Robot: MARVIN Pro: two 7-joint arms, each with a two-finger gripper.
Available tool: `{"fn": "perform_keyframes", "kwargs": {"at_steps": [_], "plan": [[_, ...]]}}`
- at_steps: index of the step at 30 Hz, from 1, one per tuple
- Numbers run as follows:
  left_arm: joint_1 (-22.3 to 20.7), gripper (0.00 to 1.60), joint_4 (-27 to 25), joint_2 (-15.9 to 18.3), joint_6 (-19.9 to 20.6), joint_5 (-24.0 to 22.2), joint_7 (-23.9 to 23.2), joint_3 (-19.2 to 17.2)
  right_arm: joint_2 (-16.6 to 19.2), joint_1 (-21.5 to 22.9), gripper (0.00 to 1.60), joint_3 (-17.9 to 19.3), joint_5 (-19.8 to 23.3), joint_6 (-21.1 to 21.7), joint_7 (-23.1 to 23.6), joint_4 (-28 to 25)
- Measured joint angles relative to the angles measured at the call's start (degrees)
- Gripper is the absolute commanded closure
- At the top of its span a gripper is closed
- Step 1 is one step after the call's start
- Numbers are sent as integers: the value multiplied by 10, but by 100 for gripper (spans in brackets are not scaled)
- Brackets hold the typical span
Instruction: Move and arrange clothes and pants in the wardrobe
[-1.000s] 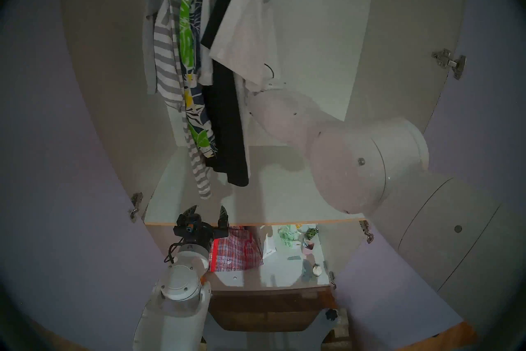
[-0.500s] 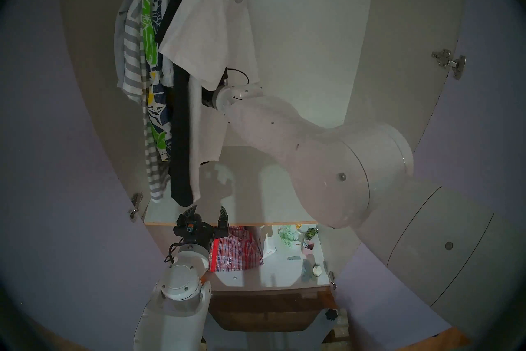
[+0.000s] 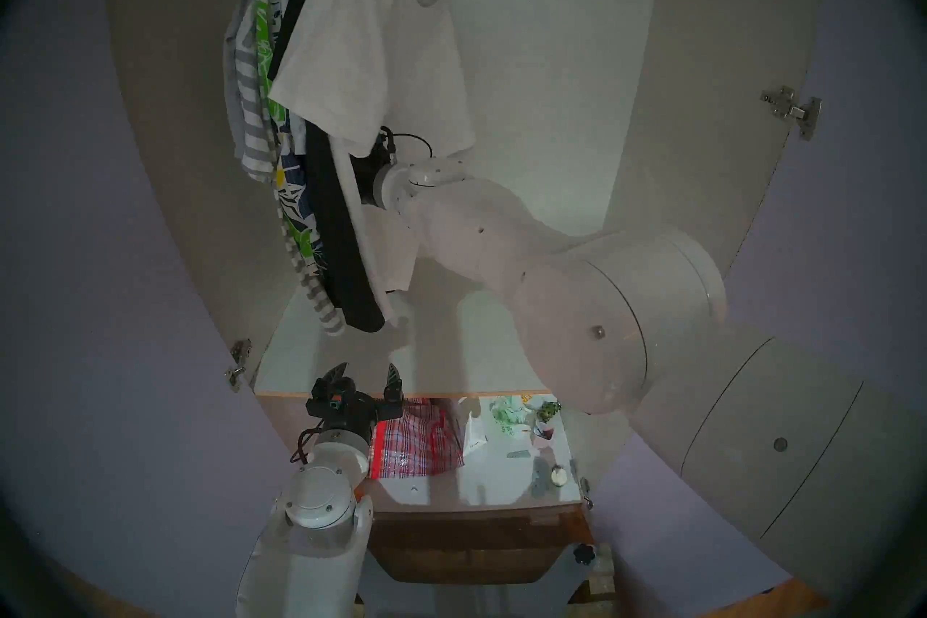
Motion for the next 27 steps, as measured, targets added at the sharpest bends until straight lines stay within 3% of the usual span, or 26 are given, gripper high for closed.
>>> {"fn": "perform_keyframes", "kwargs": {"at_steps": [3, 7, 8, 10, 14, 16, 18, 23, 27], "plan": [[1, 0, -2, 0, 0, 0, 0, 1, 0, -1, 0, -2, 1, -11, -11, -9], [2, 0, -5, 1, 0, 0, 0, 1, -2, -3, 0, 8, 3, -31, -83, -14], [3, 0, -8, 2, 0, 0, -1, 2, -2, -4, 0, 20, 6, -41, -114, -16], [4, 0, -10, 3, 0, -1, -2, 2, -2, -6, 0, 39, 12, -47, -132, -16], [6, 0, -14, 5, 0, -2, -3, 2, 0, -15, 0, 45, 2, -60, -94, -18], [7, 0, -16, 5, 0, -3, -3, 2, 3, -37, 0, 32, -27, -61, -37, -20], [7, 0, -16, 6, 0, -3, -3, 3, 4, -54, 0, 31, -29, -61, -17, -21], [7, 0, -16, 6, 0, -4, -2, 3, 11, -82, 0, 25, -33, -92, -18, -27], [6, 0, -15, 6, 0, -4, -1, 3, 21, -87, 0, 25, -36, -149, -36, -40]]}}
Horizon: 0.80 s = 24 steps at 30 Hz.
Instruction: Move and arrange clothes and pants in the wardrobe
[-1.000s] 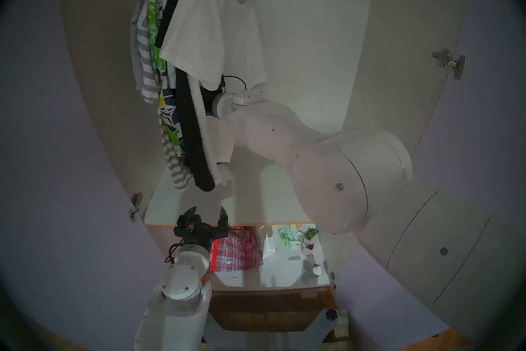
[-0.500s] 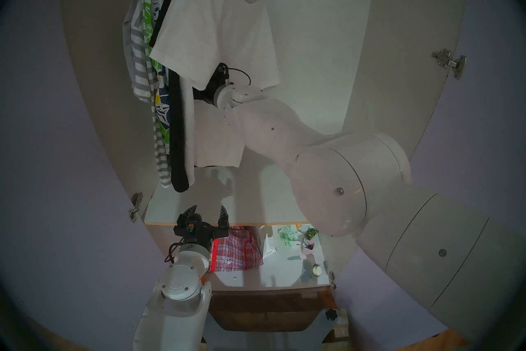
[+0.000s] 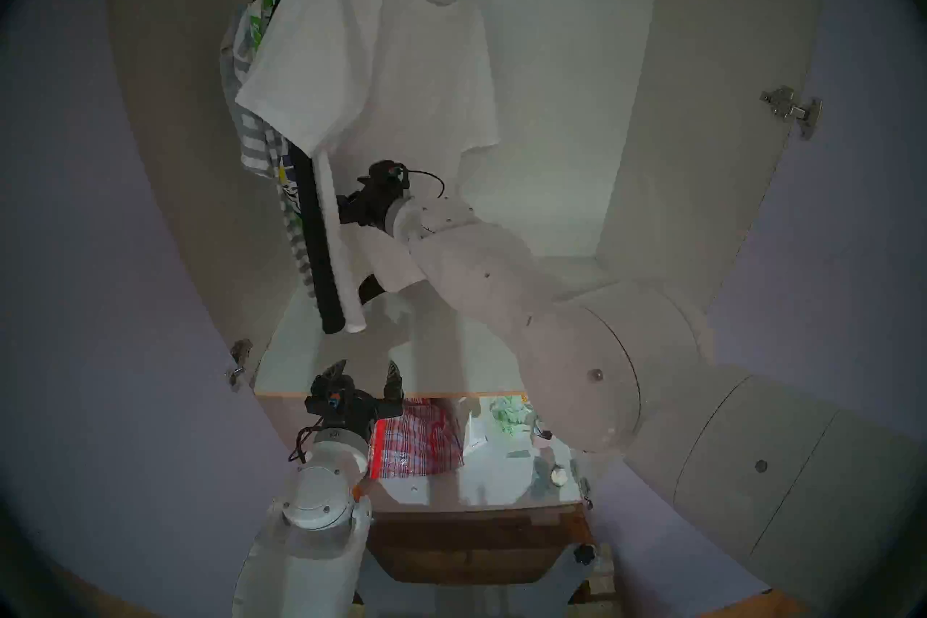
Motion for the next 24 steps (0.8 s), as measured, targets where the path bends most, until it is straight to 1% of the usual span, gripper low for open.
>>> {"fn": "perform_keyframes", "kwargs": {"at_steps": [2, 4, 6, 9, 11, 13, 15, 17, 19, 20, 22, 23, 24], "plan": [[0, 0, 1, 0, 0, 0, 0, 0, 6, -3, 0, -1, -3, -37, -26, -10], [0, 0, 2, 0, 0, 0, 1, 0, 15, -9, 0, -1, -7, -91, -81, -24], [-1, 0, 2, 0, 0, -1, 1, 1, 18, -17, 0, 0, -9, -128, -120, -33], [-1, 0, 2, 0, 0, -1, 1, 1, 20, -32, 0, 1, -12, -172, -167, -45], [-1, 0, 2, 0, 0, -1, 1, 1, 20, -47, 0, 1, -15, -208, -204, -56], [-1, 0, 2, 0, 0, -1, 1, 1, 21, -76, 0, 2, -19, -260, -257, -71], [-1, 0, 2, 1, 0, -1, 1, 1, 21, -90, 0, 2, -22, -280, -281, -77], [-1, 0, 2, 1, 0, -1, 1, 1, 22, -120, 0, 1, -27, -290, -332, -89], [-1, 0, 2, 1, 0, -1, 1, 1, 22, -133, 0, 1, -29, -292, -351, -93], [-1, 0, 2, 1, 0, -2, 1, 1, 22, -147, 0, 0, -31, -295, -373, -101], [-1, 0, 2, 1, 0, -2, 1, 1, 23, -168, 0, -1, -34, -297, -399, -111], [-1, 0, 2, 1, 0, -2, 1, 1, 24, -181, 0, -2, -36, -299, -415, -122], [-1, 0, 3, 1, 0, -2, 2, 1, 27, -200, 0, -5, -40, -302, -444, -142]]}}
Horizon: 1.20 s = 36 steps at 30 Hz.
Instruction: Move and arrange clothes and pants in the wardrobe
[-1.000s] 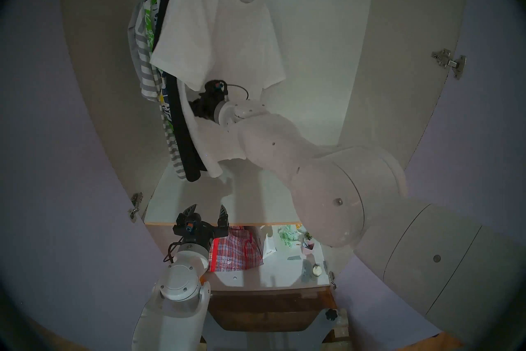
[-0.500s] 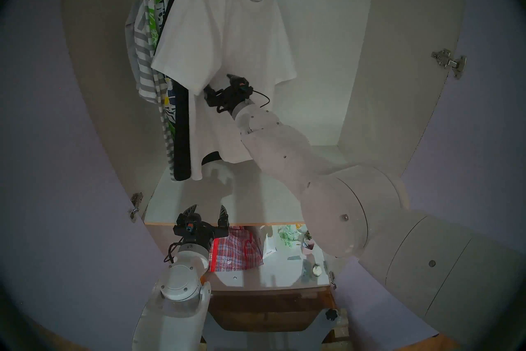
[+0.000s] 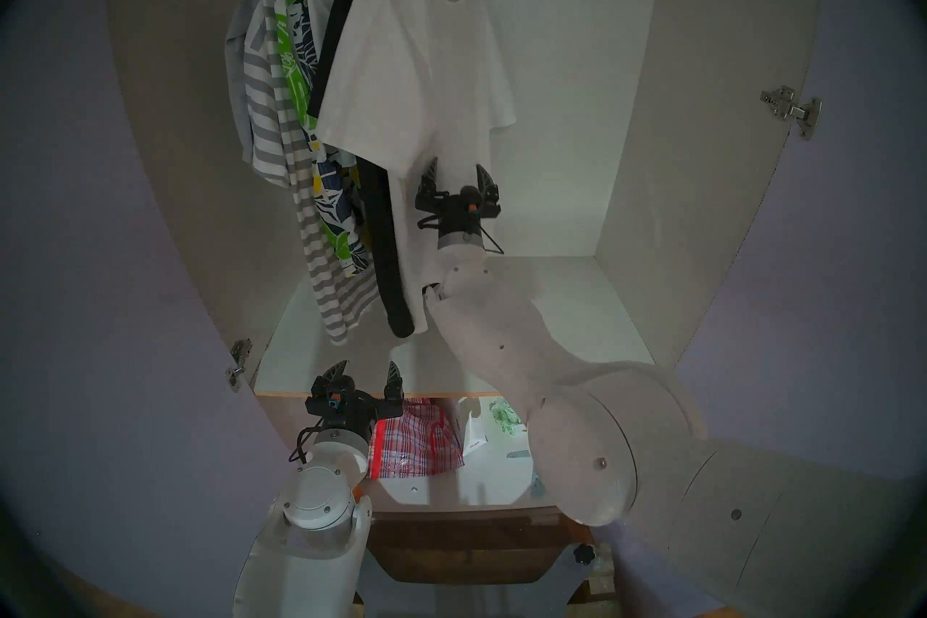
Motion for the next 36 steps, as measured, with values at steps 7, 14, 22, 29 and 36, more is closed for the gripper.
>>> {"fn": "perform_keyframes", "kwargs": {"at_steps": [7, 14, 22, 29, 36], "plan": [[0, 0, 1, 0, 0, 0, 0, 0, 24, -36, 0, -9, -18, -6, -80, -73], [0, 0, 0, 2, 0, -1, 0, 1, 89, -61, 0, -28, -29, 37, -56, -213], [0, 0, -1, 3, 0, -2, 0, 2, 166, -66, 0, -38, 26, 200, 98, -333], [1, 0, -2, 5, 0, -4, 0, 2, 189, 6, 0, -49, 168, 334, 232, -275], [0, 0, -1, 5, 0, -5, 0, 3, 168, 73, 0, -53, 178, 457, 299, -154]]}}
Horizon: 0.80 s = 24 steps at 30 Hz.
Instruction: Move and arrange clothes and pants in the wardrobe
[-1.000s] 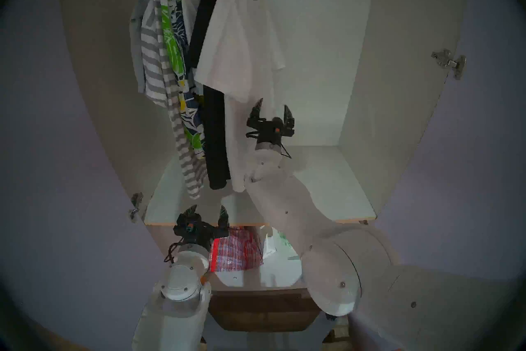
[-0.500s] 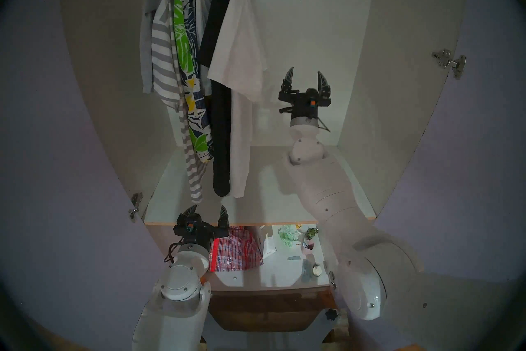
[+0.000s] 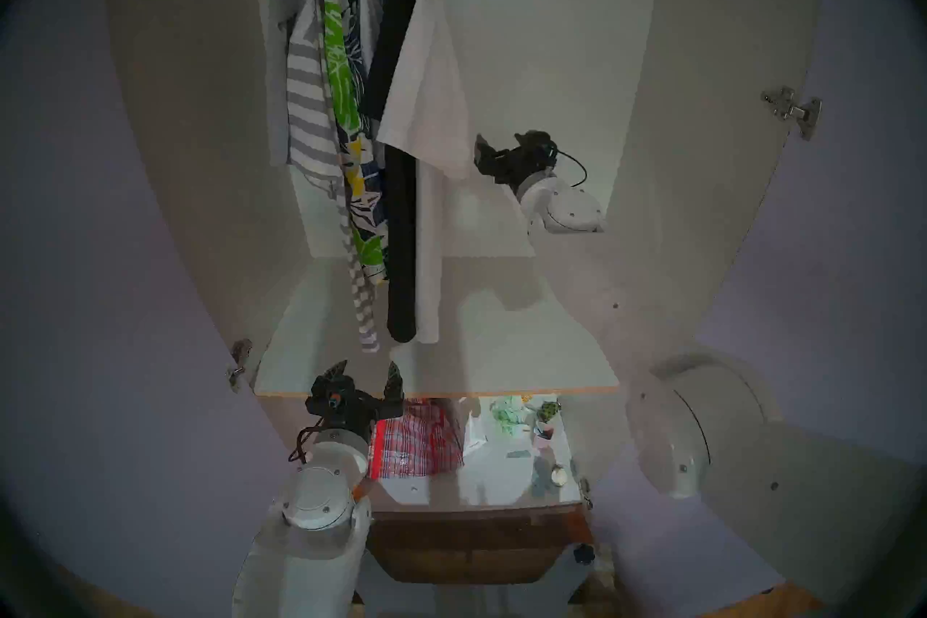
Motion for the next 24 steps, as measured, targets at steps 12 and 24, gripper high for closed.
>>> {"fn": "perform_keyframes", "kwargs": {"at_steps": [12, 24], "plan": [[-2, 0, 4, 1, 0, -1, 3, 1, -92, 116, 0, -10, -22, 108, -9, 108], [-3, 0, 8, 1, 0, -1, 6, 2, -199, 235, 0, -22, -32, 104, -5, 268]]}}
